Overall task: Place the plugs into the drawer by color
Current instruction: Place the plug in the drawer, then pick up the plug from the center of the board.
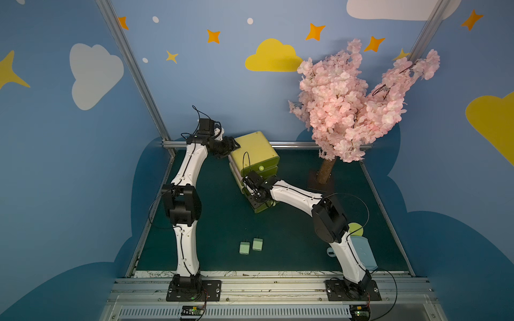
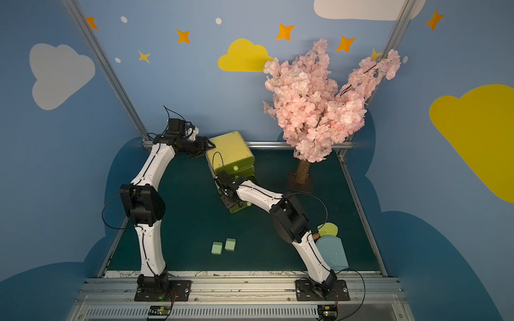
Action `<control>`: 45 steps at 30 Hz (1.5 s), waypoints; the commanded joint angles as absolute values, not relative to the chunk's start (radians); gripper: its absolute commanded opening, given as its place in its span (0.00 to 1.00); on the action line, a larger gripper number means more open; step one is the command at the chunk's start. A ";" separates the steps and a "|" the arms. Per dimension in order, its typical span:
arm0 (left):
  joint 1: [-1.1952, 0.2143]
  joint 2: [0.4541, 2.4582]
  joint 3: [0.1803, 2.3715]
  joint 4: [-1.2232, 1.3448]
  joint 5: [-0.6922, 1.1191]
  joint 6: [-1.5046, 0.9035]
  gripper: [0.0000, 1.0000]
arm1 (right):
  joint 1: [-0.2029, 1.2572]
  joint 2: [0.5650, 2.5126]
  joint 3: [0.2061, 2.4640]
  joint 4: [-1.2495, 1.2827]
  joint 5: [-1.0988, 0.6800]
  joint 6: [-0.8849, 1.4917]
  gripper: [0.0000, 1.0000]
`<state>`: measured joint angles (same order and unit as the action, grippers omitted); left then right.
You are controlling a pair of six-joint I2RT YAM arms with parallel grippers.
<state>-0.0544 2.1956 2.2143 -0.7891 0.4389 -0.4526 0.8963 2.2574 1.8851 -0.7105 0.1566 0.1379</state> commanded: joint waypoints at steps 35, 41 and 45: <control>-0.071 2.243 2.187 -0.923 0.341 -0.414 0.74 | 1.310 1.885 1.311 -0.602 0.377 0.349 0.77; -0.072 2.243 2.187 -0.923 0.342 -0.413 0.74 | 1.301 1.920 1.330 -0.599 0.367 0.360 0.78; -0.072 2.243 2.187 -0.923 0.342 -0.412 0.74 | 1.301 1.929 1.342 -0.601 0.361 0.358 0.78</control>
<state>-0.0601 2.1952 2.2169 -0.7929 0.4252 -0.4488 1.3041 1.9102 1.3163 -0.6003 0.3489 0.3420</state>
